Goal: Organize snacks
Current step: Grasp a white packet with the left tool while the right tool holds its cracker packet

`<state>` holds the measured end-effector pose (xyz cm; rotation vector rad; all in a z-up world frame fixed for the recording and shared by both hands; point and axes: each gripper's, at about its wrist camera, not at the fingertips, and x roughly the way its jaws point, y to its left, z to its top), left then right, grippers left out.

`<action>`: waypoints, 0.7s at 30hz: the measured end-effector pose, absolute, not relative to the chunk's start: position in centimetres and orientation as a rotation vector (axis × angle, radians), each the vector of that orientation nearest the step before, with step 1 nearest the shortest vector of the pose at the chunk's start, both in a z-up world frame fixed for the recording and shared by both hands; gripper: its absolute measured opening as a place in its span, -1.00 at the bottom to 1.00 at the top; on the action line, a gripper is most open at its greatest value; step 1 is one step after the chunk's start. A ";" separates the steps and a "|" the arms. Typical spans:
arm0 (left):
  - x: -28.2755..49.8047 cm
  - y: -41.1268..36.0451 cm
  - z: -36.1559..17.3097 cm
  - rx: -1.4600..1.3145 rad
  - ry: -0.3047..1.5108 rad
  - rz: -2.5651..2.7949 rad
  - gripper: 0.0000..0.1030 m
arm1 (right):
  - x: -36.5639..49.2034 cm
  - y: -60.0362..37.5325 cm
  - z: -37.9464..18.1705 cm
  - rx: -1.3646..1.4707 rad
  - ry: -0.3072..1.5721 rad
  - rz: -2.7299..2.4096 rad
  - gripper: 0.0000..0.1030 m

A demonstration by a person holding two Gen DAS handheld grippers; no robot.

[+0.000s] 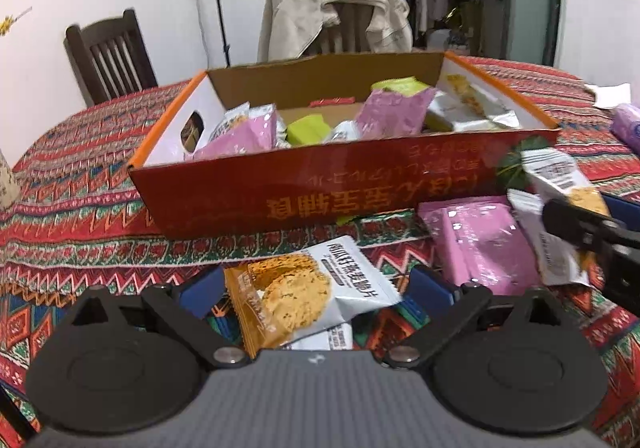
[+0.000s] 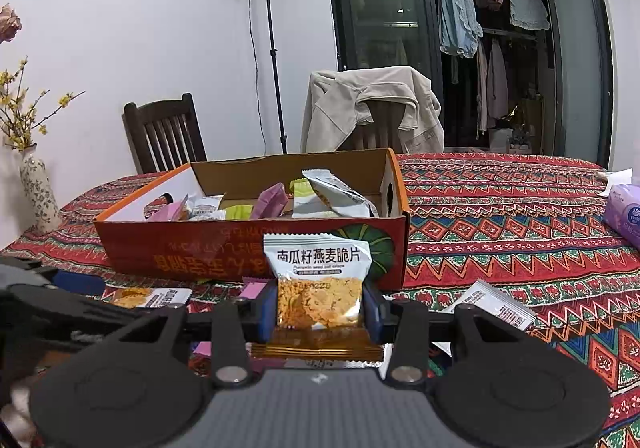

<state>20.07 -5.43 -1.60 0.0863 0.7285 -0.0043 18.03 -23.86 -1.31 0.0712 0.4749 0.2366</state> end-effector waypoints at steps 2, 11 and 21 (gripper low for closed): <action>20.3 -5.1 -1.9 0.066 0.737 0.004 0.90 | 18.0 -23.9 -1.3 0.073 0.473 0.237 -0.18; 19.5 -4.3 -1.3 0.020 0.709 -0.019 0.27 | 17.9 -24.1 -1.3 0.072 0.474 0.238 -0.18; 18.1 -3.8 -0.2 -0.015 0.668 -0.057 -0.20 | 17.9 -24.1 -1.4 0.069 0.474 0.234 -0.18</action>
